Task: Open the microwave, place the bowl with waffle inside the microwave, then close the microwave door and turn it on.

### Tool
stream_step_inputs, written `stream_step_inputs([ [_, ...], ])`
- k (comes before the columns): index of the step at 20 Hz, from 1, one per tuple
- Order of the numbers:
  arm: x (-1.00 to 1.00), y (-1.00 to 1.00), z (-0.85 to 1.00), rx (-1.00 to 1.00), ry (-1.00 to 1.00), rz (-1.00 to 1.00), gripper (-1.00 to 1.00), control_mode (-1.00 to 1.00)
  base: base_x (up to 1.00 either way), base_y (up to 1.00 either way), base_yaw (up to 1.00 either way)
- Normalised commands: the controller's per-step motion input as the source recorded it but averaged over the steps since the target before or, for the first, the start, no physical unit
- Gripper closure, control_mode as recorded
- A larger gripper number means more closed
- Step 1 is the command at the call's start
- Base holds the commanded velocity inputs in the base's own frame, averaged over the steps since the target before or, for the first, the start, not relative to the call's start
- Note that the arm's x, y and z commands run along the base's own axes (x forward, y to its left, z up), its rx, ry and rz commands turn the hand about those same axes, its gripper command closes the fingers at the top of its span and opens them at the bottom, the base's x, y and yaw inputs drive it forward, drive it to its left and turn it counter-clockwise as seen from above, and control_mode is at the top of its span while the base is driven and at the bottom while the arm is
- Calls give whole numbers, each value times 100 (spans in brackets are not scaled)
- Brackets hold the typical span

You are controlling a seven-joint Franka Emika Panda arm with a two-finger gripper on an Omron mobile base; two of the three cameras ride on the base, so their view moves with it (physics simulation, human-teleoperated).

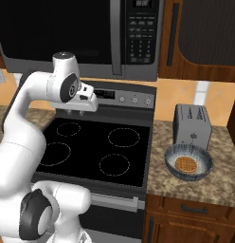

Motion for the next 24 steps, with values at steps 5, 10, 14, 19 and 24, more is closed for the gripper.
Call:
stream_step_inputs([
  [5, -46, -26, 11, 5, -12, 0, -100, -100, 0, 0, 0],
  [10, -85, -67, 45, 22, -49, 0, -100, -100, 0, 0, 0],
  [14, -63, -82, 32, 16, -40, -5, -100, -100, 0, 0, 0],
  [19, -13, -52, 73, 13, -23, -6, -100, -100, 0, 0, 0],
  [24, 0, -22, 96, 1, -9, -6, -100, -100, 0, 0, 0],
])
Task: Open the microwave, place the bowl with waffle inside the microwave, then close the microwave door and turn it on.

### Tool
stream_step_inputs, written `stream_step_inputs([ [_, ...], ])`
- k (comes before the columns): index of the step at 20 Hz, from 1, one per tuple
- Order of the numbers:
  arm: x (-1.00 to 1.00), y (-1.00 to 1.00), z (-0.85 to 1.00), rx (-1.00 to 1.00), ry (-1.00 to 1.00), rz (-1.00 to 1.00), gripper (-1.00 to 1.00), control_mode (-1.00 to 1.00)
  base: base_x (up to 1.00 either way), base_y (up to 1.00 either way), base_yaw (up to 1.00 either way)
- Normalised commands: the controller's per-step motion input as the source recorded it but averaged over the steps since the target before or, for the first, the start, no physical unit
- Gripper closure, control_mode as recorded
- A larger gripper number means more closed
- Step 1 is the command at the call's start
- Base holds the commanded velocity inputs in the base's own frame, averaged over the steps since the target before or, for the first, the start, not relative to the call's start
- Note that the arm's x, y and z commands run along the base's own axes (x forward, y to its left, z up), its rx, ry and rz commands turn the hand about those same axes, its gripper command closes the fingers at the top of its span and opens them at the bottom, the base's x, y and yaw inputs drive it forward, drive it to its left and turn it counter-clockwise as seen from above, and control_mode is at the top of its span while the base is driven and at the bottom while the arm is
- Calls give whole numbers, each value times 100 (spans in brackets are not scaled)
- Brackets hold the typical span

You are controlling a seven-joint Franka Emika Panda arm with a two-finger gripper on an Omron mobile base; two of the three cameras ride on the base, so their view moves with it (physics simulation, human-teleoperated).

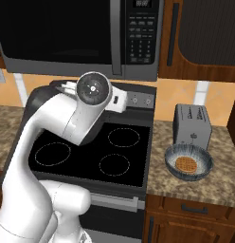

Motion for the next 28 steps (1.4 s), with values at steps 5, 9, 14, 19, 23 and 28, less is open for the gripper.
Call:
stream_step_inputs([
  [5, 0, 0, 72, -1, -1, -7, -100, -100, 0, 0, 0],
  [9, 3, 0, 47, -1, 0, -5, -100, -100, 0, 0, 0],
  [14, 15, 2, 29, 0, -1, -3, -100, -100, 0, 0, 0],
  [19, 43, 4, 20, 0, -14, -9, -100, -100, 0, 0, 0],
  [23, 46, 2, 14, -3, -16, -11, -100, -100, 0, 0, 0],
  [28, 25, 5, 1, 0, -3, -8, -100, -100, 0, 0, 0],
])
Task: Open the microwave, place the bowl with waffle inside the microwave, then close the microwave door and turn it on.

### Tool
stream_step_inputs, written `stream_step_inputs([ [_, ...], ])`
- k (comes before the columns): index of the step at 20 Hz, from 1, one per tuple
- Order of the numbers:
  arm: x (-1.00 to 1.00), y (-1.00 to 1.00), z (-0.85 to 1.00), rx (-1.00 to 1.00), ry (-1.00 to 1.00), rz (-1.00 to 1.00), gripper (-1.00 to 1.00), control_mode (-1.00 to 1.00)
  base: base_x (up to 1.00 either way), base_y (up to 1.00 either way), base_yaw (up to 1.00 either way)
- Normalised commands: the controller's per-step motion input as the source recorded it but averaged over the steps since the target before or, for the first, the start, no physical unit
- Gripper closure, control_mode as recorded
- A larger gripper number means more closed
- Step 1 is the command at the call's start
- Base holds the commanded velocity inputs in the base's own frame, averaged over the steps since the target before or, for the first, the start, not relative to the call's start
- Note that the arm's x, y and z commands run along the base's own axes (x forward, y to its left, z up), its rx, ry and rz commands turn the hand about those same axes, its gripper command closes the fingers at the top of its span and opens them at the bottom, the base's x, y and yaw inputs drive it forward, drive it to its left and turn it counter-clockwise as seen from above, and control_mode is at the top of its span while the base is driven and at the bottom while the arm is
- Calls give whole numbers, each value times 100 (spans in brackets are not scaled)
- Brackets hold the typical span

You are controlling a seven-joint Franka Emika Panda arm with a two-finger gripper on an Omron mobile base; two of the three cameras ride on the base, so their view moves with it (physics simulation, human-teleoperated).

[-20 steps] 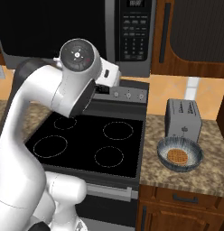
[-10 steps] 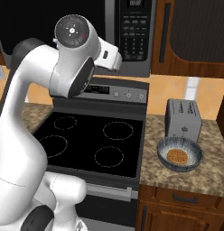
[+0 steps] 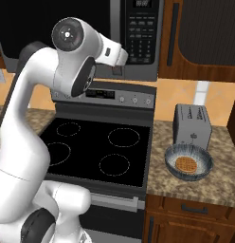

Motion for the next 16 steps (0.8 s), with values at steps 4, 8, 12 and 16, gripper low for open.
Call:
stream_step_inputs([
  [4, 41, 0, 0, 0, 2, 0, -100, -100, 0, 0, 0],
  [8, 62, 0, -1, 0, 0, 0, -100, -100, 0, 0, 0],
  [12, 67, -1, -7, 0, 0, 0, -100, -100, 0, 0, 0],
  [16, 74, -18, -8, 0, 0, 0, -100, -100, 0, 0, 0],
])
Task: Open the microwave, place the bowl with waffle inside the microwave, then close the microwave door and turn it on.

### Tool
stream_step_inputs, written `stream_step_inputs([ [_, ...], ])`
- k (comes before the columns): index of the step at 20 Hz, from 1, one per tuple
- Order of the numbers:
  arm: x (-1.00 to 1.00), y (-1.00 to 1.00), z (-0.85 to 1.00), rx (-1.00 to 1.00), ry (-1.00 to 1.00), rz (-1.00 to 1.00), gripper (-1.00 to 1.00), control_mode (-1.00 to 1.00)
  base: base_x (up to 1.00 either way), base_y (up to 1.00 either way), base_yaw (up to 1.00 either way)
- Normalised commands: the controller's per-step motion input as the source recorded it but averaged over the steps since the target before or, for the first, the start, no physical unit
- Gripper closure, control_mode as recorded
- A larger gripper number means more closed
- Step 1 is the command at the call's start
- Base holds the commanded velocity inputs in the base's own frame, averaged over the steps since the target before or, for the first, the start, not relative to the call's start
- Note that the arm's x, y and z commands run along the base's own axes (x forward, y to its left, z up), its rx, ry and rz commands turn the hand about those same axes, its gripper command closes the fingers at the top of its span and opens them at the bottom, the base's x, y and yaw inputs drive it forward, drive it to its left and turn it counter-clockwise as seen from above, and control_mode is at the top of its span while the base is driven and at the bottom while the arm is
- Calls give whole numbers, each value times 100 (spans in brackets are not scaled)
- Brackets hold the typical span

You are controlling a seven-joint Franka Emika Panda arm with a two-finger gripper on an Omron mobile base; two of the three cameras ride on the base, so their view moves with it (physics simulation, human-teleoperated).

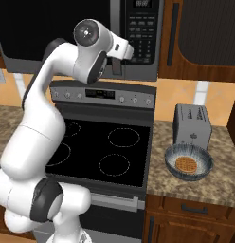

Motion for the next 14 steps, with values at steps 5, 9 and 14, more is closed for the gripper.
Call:
stream_step_inputs([
  [5, 70, -39, -9, 0, 0, 0, -100, -100, 0, 0, 0],
  [9, 41, -4, -16, 0, 0, 0, -100, -100, 0, 0, 0],
  [14, 29, 1, -23, 0, 0, 0, 100, -100, 0, 0, 0],
])
